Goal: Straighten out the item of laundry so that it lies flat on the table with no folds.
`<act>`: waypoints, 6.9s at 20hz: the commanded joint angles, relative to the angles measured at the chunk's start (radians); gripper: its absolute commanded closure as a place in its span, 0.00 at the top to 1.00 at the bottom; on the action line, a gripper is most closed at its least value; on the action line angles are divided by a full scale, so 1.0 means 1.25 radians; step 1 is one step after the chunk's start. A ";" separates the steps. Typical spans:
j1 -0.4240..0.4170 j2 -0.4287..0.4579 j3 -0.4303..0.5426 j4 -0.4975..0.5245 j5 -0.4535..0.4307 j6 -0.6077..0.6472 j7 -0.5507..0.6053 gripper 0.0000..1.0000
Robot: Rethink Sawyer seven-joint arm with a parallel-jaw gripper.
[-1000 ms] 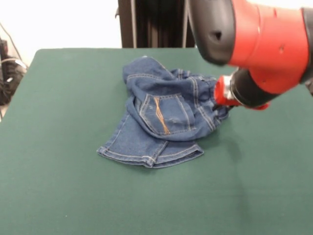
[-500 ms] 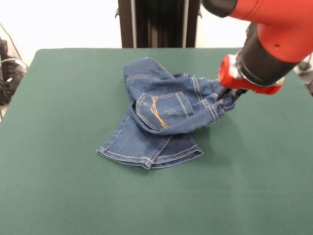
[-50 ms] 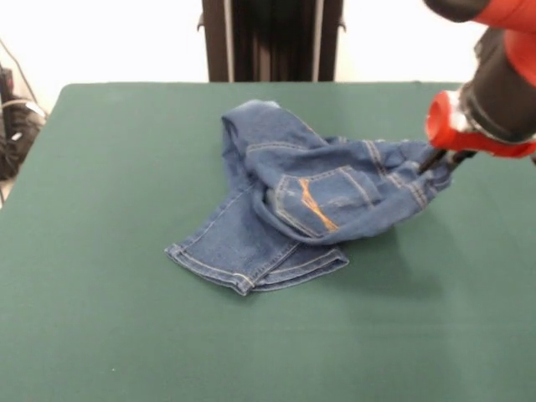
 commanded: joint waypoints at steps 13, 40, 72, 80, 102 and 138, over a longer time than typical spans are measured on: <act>0.069 -0.065 0.062 -0.036 0.129 0.108 0.221 0.00; 0.088 -0.128 0.069 -0.120 0.233 0.143 0.252 0.00; 0.051 -0.423 0.222 -0.001 0.400 0.193 0.034 0.00; 0.048 -0.369 0.285 -0.212 0.390 0.338 0.099 0.00; 0.073 -0.330 0.396 -0.352 0.348 0.425 0.143 0.00; 0.071 -0.298 0.252 -0.056 0.185 -0.009 0.186 0.00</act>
